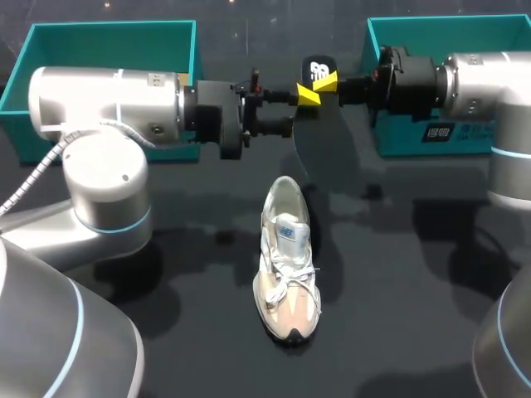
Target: Take the shoe out of the shoebox, open the shoe tongue, remove and reinsert the insole, then place the shoe into the shoebox
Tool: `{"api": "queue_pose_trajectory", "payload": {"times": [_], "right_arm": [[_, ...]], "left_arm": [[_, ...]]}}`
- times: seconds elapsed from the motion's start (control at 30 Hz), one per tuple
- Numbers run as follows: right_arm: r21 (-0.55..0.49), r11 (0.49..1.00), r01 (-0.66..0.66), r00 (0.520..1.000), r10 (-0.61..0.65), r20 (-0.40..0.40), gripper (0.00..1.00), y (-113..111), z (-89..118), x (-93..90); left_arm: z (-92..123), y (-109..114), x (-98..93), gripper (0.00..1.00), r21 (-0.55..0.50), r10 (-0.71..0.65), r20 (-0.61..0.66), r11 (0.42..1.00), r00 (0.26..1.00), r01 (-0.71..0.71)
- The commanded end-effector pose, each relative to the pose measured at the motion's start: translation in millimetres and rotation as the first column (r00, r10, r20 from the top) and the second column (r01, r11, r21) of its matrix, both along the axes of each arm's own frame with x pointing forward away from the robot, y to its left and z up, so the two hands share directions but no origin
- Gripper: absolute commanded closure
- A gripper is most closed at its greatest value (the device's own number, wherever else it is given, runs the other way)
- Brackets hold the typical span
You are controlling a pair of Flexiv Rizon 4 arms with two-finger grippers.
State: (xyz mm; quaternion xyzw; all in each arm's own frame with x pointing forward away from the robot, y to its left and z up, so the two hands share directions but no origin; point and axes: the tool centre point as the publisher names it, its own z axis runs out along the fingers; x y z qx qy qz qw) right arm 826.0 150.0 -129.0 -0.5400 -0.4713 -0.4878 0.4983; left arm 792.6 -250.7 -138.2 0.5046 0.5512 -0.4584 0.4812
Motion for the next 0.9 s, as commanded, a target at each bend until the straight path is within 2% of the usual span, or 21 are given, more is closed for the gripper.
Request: {"api": "queue_pose_trajectory", "payload": {"times": [0.03,0.2,0.53,0.67,0.77,0.9], "right_arm": [[-0.006,1.000,-0.012,1.000,0.012,-0.007,1.00,2,-2,4.4],[-0.008,1.000,-0.014,1.000,0.014,-0.014,1.00,2,-3,5.4],[-0.006,1.000,-0.014,1.000,0.014,-0.017,1.00,4,-4,6.1],[-0.004,1.000,-0.013,1.000,0.013,-0.016,1.00,4,-4,6.1],[-0.002,1.000,-0.013,1.000,0.013,-0.016,1.00,4,-4,5.8],[0.001,1.000,-0.011,1.000,0.011,-0.018,1.00,5,-4,5.5]], "left_arm": [[-1,-5,-0.7,0.56,-0.001,-0.001,0.002,1.000,1.000,0.001],[-1,-6,-1.2,0.64,0.000,-0.001,0.006,1.000,1.000,0.001],[-3,-9,0.5,0.73,0.002,0.009,0.009,1.000,1.000,-0.009],[-3,-11,0.7,0.74,0.001,0.016,0.010,1.000,1.000,-0.016],[-5,-13,1.2,0.78,0.000,0.021,0.011,1.000,1.000,-0.021],[-6,-15,1.1,1.00,0.007,0.027,0.016,1.000,0.999,-0.028]]}}
